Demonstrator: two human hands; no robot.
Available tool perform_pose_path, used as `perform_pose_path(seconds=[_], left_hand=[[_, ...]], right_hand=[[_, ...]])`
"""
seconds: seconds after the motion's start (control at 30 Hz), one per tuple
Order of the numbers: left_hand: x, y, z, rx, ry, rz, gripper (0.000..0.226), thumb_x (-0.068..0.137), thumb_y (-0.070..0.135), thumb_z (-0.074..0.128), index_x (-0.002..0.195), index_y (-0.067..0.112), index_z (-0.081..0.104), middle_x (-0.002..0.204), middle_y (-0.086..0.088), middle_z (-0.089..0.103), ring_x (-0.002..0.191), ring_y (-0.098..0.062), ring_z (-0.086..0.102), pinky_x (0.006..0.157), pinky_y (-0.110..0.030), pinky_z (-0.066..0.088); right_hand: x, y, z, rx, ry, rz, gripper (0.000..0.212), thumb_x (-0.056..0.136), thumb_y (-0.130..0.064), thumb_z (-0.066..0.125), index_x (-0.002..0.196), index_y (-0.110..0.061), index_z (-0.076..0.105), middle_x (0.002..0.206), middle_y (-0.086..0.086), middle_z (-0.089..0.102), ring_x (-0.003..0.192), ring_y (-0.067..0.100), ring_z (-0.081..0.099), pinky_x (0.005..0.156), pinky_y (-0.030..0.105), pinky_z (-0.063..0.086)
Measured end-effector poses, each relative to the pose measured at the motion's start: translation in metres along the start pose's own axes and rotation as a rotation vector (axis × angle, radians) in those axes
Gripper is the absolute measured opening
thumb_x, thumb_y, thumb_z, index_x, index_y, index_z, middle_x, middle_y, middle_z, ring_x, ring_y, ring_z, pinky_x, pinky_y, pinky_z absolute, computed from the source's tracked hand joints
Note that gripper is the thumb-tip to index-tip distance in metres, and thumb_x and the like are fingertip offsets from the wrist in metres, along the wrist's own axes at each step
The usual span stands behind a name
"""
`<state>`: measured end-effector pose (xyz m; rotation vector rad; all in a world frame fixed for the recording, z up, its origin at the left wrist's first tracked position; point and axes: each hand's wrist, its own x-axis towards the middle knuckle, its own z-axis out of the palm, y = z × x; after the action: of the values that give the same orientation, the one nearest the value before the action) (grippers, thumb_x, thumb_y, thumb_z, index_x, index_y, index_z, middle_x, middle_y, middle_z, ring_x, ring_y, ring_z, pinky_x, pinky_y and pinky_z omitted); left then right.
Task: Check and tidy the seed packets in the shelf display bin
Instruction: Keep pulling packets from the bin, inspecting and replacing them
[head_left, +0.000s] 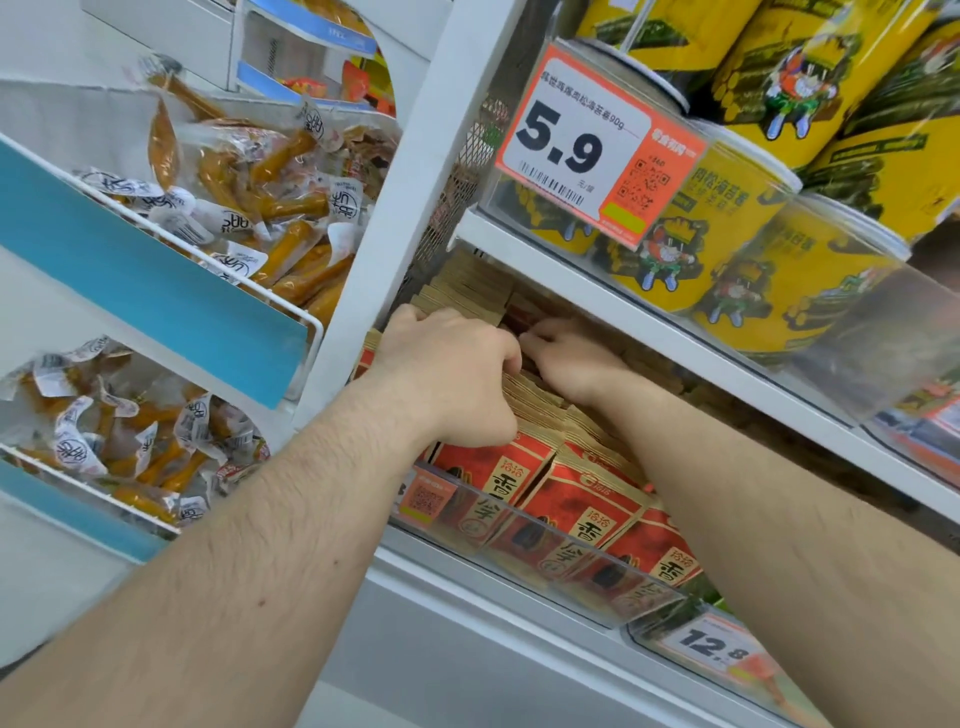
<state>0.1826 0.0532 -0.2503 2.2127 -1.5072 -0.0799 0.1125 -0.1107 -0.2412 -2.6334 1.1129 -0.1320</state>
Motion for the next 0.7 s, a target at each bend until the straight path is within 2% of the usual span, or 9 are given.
perform_pose_path(seconds=[0.1,0.17,0.27,0.33,0.43,0.53,0.7], left_hand=[[-0.001,0.0,0.0,-0.001,0.0,0.007,0.055,0.072,0.037,0.065,0.126,0.043,0.055,0.124,0.011,0.058,0.126,-0.016,0.042,0.113,-0.049,0.021],[0.0,-0.001,0.001,-0.001,0.001,0.012,0.053,0.073,0.037,0.065,0.125,0.042,0.056,0.126,0.011,0.057,0.127,-0.016,0.041,0.114,-0.05,0.02],[-0.001,-0.002,0.003,0.01,0.016,0.032,0.051,0.073,0.039,0.064,0.124,0.042,0.056,0.129,0.014,0.056,0.126,-0.016,0.041,0.113,-0.048,0.019],[-0.001,-0.004,0.005,0.014,0.023,0.043,0.051,0.073,0.04,0.064,0.124,0.042,0.056,0.129,0.016,0.056,0.125,-0.015,0.041,0.111,-0.047,0.019],[0.0,-0.005,0.006,0.02,0.033,0.051,0.051,0.073,0.041,0.063,0.124,0.041,0.056,0.129,0.017,0.056,0.124,-0.014,0.041,0.108,-0.044,0.02],[0.0,-0.004,0.006,0.029,0.036,0.053,0.05,0.073,0.043,0.062,0.122,0.041,0.057,0.129,0.018,0.056,0.123,-0.012,0.041,0.107,-0.043,0.02],[-0.002,-0.003,0.005,0.028,0.037,0.049,0.051,0.073,0.045,0.061,0.124,0.042,0.056,0.132,0.019,0.054,0.126,-0.01,0.041,0.109,-0.043,0.02]], right_hand=[[-0.002,-0.005,-0.004,-0.034,-0.046,0.005,0.027,0.095,-0.041,0.046,0.093,-0.025,0.068,0.094,-0.002,0.065,0.082,0.017,0.062,0.074,0.035,0.055],[0.0,-0.008,-0.008,-0.056,-0.071,0.001,0.025,0.093,-0.042,0.049,0.088,-0.025,0.067,0.094,-0.001,0.066,0.084,0.017,0.062,0.078,0.035,0.053],[0.007,-0.012,-0.011,-0.111,-0.096,-0.037,0.03,0.083,-0.049,0.052,0.091,-0.024,0.066,0.104,0.001,0.063,0.093,0.019,0.058,0.084,0.036,0.048],[0.009,-0.013,-0.01,-0.131,-0.128,-0.03,0.037,0.074,-0.054,0.047,0.093,-0.028,0.065,0.108,0.0,0.064,0.095,0.019,0.058,0.087,0.038,0.048],[0.004,-0.011,-0.01,-0.134,-0.229,0.004,0.038,0.084,-0.055,0.04,0.085,-0.028,0.068,0.098,-0.001,0.068,0.09,0.018,0.062,0.089,0.043,0.049],[0.002,-0.006,-0.01,-0.143,-0.27,0.005,0.064,0.069,-0.076,0.031,0.101,-0.035,0.068,0.113,-0.007,0.067,0.1,0.014,0.061,0.095,0.041,0.046],[-0.007,-0.005,-0.013,-0.115,-0.29,-0.03,0.067,0.064,-0.083,0.035,0.094,-0.036,0.072,0.099,-0.011,0.073,0.092,0.012,0.067,0.09,0.039,0.05]])
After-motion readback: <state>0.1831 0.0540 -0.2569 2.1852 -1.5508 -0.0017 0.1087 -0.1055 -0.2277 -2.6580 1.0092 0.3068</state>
